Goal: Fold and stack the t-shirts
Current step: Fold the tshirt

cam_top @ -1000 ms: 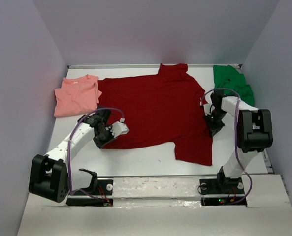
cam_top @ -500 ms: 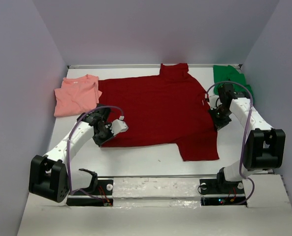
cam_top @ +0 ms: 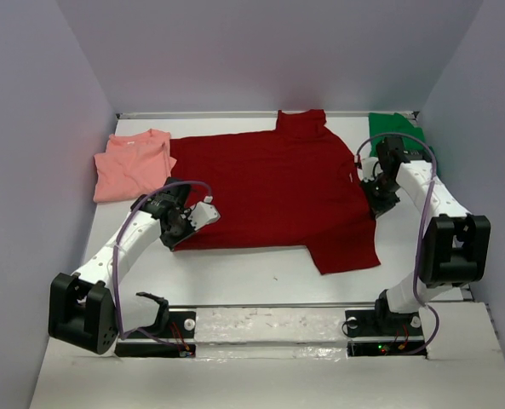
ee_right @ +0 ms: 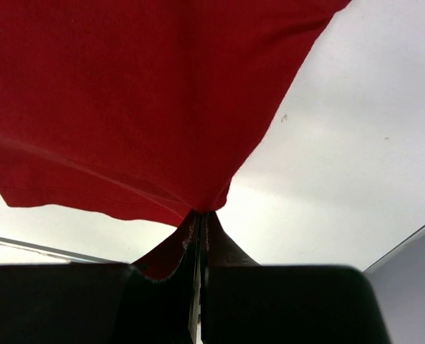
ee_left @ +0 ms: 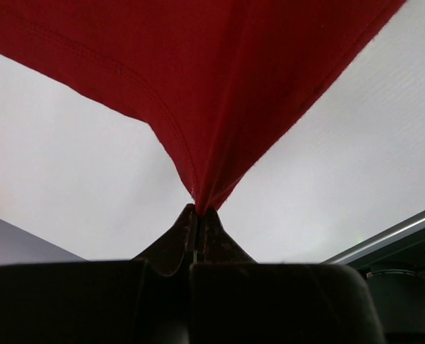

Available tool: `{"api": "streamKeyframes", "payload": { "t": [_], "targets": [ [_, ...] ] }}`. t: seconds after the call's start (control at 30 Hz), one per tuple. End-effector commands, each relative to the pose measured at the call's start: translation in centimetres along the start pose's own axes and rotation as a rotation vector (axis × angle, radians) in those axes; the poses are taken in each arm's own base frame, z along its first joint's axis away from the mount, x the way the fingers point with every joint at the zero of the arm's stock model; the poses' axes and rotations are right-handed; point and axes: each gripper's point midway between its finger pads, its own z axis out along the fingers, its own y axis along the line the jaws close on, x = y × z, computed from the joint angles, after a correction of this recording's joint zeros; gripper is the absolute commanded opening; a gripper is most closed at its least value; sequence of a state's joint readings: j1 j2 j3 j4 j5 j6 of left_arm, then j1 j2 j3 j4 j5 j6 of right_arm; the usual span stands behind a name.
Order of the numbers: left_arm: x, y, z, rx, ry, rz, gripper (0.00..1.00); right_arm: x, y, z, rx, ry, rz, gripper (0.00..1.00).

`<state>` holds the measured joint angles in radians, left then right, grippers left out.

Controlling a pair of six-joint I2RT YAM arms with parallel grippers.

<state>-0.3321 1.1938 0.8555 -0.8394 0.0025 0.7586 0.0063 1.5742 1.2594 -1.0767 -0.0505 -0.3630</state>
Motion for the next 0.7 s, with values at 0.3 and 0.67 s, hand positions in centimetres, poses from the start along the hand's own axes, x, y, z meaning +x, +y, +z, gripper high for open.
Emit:
{"api": "streamKeyframes", "payload": {
  "t": [0.3, 0.67],
  "targets": [
    [-2.1, 3.4, -1.4, -0.132, -0.039, -0.04, 0.0, -3.6, -1.5, -0.7, 0.025, -0.047, 0.015, 0.0],
    [-2.7, 4.6, -0.3, -0.163, -0.018, -0.05, 0.0, -6.7, -2.3, 0.6, 0.011, -0.05, 0.027, 0.0]
  ]
}}
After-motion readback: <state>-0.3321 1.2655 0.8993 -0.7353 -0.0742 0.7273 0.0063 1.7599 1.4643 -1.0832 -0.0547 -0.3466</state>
